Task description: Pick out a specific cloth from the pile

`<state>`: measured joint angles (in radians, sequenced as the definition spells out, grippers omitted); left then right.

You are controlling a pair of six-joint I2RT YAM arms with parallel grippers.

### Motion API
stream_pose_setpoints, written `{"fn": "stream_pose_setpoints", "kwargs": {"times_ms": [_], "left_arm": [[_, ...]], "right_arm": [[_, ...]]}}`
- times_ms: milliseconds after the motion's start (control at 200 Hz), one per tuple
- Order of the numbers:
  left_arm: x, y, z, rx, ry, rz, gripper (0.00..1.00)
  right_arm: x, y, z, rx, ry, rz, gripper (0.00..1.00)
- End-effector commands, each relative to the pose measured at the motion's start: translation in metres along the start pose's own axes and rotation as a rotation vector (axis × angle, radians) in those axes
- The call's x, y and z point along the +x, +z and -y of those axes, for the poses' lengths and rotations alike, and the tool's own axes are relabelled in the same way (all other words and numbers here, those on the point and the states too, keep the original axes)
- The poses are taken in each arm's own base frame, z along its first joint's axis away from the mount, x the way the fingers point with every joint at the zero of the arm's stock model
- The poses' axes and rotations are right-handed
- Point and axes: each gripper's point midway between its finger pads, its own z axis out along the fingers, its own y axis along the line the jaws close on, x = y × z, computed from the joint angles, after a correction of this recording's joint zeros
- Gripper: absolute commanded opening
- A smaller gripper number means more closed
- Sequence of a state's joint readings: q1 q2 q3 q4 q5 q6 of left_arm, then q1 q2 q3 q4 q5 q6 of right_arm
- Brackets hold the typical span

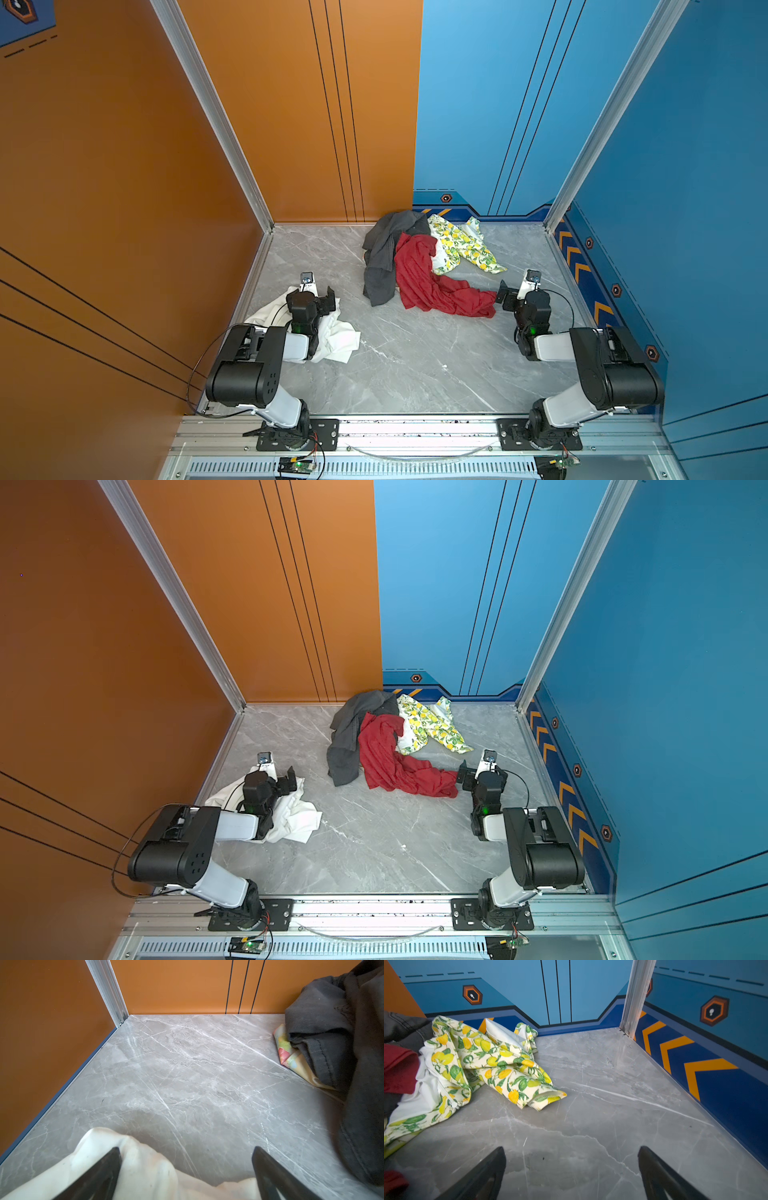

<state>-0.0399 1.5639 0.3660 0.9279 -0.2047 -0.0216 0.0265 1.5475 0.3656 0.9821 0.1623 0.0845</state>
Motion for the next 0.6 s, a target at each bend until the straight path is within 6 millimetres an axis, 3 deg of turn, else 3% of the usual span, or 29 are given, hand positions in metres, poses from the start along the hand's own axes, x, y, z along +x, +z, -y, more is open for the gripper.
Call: {"fn": "stream_pose_setpoints", "kwargs": {"times_ms": [0,591], "left_arm": [[-0.0054,0.0018,-0.0016,-0.011,0.015,0.013,0.98],[-0.0056,0.0006,-0.0011,-0.012,0.017,0.016,0.98]], "right_arm": [[0.0153,0.0005,-0.0032,-0.012,-0.038,-0.074,1.0],[0.0156,0.0005,-0.0069,-0.03,-0.044,-0.07,1.0]]}}
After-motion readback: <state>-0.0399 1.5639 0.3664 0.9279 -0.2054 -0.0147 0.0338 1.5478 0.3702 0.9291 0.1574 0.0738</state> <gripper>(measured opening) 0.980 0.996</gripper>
